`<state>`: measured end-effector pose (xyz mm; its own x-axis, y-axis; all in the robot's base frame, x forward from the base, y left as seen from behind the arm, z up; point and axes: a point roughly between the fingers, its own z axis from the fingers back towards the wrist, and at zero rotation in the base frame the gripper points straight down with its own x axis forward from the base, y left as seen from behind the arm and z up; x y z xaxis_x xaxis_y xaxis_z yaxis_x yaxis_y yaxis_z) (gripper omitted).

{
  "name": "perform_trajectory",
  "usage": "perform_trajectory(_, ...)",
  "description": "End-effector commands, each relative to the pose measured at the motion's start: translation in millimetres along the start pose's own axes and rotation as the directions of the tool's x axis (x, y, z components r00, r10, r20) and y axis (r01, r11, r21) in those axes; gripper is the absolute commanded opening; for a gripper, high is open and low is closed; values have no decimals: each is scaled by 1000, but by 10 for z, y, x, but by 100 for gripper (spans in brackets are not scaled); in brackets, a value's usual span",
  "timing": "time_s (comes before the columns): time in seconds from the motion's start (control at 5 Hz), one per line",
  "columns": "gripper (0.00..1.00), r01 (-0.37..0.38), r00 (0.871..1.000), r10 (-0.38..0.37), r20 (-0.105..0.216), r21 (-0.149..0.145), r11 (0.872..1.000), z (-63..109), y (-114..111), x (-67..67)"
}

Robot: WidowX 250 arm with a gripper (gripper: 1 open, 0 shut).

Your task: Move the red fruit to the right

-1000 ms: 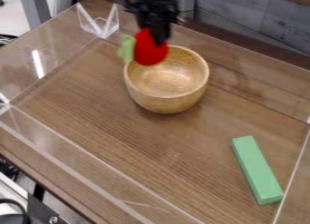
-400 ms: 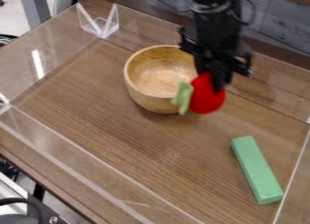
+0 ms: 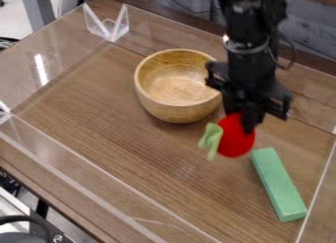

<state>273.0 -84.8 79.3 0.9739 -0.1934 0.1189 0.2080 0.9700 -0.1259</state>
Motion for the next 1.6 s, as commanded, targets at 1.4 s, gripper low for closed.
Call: perform_trajectory(1.4,0,-261,964,265,-16,118,958,-101,-67,-223)
